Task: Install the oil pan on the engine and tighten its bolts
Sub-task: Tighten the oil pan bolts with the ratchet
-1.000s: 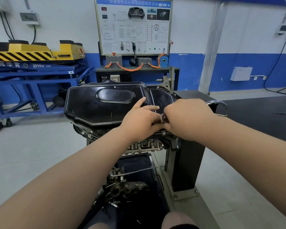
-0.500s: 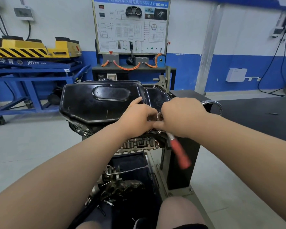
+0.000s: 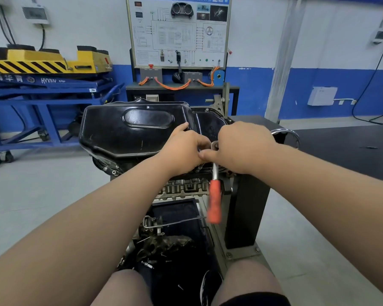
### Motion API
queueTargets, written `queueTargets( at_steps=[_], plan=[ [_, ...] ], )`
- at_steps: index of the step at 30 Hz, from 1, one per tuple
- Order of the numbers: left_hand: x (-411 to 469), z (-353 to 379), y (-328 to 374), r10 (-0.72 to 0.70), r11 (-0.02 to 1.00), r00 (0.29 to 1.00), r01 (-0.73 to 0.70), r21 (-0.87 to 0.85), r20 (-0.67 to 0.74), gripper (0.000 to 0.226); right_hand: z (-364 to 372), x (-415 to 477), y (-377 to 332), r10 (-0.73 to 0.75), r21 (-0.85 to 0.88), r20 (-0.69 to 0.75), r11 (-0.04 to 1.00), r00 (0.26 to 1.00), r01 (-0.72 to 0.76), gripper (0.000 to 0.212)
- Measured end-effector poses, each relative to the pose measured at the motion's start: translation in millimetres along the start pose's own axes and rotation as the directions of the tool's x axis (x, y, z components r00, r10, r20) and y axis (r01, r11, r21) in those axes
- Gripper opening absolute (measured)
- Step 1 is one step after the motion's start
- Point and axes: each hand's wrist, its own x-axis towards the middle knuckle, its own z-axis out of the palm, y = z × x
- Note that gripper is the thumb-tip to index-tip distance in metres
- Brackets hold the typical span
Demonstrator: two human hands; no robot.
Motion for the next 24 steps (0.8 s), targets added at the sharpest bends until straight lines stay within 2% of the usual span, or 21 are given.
queueTargets(
  at_steps=[2,4,6,8,10,12,14,15,17,20,21,24],
  plan=[
    [-1.0,1.4,-1.1,0.011,0.999,1.0,-0.011,-0.038,-0.018,0.034,-4.0,1.8,4.8,-0.091,-0.079,0.007,0.993,0.996,0.092,0.048],
    [-2.0,2.5,-0.6,0.035,0.999,0.999,-0.037,-0.035,-0.036,0.04,-7.1,4.2,8.4,-0.201,-0.168,0.038,0.964,0.979,0.205,0.023],
    [-2.3,2.7,-1.2,0.048,0.999,0.997,-0.049,-0.023,-0.058,0.042,-7.9,5.5,8.2,-0.274,-0.236,0.053,0.931,0.96,0.279,0.022],
    [-2.7,2.8,-2.2,0.05,0.998,0.997,-0.052,-0.026,-0.062,0.039,-5.7,4.6,8.6,-0.275,-0.241,-0.007,0.934,0.962,0.265,0.02],
    [-4.3,3.0,-3.8,0.057,0.998,0.997,-0.057,-0.009,-0.048,0.032,-1.1,1.6,7.1,-0.2,-0.176,-0.082,0.967,0.976,0.183,0.042],
    [-5.4,4.5,-4.9,0.078,0.995,0.996,-0.075,0.064,-0.046,0.02,1.8,-2.1,0.9,-0.05,-0.075,-0.046,0.996,0.998,0.046,0.057],
    [-5.5,6.7,-7.0,0.096,0.988,0.994,-0.089,0.129,-0.047,0.017,4.2,-0.3,-2.4,0.062,0.018,0.017,0.998,0.998,-0.063,0.063],
    [-5.2,7.2,-8.4,0.099,0.987,0.994,-0.093,0.129,-0.044,0.018,3.7,2.1,-1.1,0.063,0.037,0.038,0.997,0.997,-0.065,0.062],
    [-5.3,8.5,-11.0,0.113,0.989,0.992,-0.107,0.1,-0.054,0.02,-1.0,5.9,3.1,-0.033,0.003,0.053,0.999,0.998,0.033,0.052],
    [-4.4,9.0,-10.6,0.125,0.987,0.989,-0.116,0.11,-0.08,0.022,-6.6,10.9,8.0,-0.224,-0.164,0.023,0.961,0.974,0.224,0.024],
    [-4.1,9.4,-10.4,0.12,0.986,0.989,-0.109,0.125,-0.083,0.023,-7.1,12.1,7.7,-0.259,-0.212,0.013,0.943,0.966,0.256,0.02],
    [-4.6,9.8,-9.1,0.104,0.986,0.991,-0.091,0.141,-0.085,0.023,-3.8,9.3,4.6,-0.217,-0.22,-0.037,0.954,0.975,0.204,0.019]
  ],
)
